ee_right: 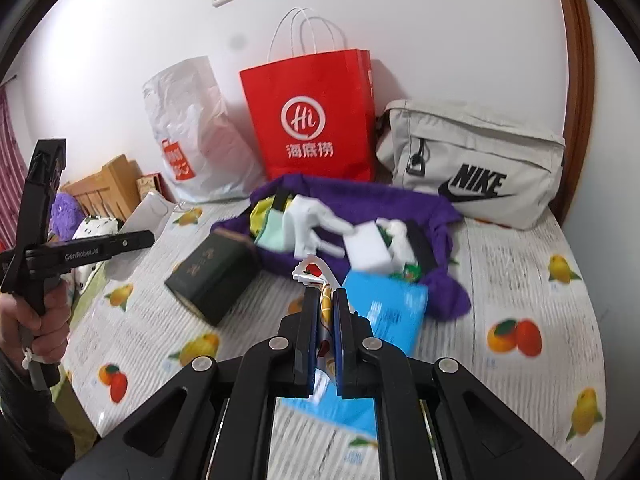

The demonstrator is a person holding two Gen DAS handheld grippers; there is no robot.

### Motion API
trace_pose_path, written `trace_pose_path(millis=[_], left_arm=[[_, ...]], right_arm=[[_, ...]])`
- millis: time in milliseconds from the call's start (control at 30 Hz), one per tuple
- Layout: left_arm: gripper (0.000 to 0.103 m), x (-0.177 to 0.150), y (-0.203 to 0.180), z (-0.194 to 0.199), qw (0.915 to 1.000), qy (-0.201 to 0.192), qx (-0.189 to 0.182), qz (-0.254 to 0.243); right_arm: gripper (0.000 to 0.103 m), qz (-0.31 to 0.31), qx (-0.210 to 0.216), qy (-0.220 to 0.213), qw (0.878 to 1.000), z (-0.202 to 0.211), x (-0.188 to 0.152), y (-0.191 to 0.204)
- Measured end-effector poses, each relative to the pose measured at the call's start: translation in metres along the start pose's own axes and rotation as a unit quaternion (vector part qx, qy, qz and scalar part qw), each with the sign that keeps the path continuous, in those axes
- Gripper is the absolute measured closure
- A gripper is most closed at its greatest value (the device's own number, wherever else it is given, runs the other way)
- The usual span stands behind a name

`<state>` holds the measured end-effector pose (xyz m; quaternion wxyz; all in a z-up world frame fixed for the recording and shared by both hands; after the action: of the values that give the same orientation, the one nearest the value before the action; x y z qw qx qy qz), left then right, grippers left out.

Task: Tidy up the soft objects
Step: 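Carry the mesh bag with the left tool while the right tool carries the packet to the towel, then lower the mesh bag and packet onto the purple towel and open both tools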

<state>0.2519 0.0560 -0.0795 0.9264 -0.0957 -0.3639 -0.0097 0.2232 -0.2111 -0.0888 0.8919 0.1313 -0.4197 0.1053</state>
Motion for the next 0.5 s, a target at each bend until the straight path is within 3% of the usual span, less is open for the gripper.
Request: trace_pose_path(millis=[500], left_arm=[[0.098,0.061,0.006,-0.057,0.9998,0.01,-0.011,-0.009]], right_arm=[[0.096,-0.006,-0.03,0.016,0.999,-0.07,0.053,-0.036]])
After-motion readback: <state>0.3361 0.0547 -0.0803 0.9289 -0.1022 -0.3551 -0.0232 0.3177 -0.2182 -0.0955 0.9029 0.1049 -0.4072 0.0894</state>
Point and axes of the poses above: each gripper's, at about its wrist camera, not at the fingertips, and z roughly against the way its jaws point, y to its left, x to its top, the point moved 3 cm from there along -z, roughly the way its jaws point, and after that the axes turned 1 degree about -z, right-handed, at the moved point
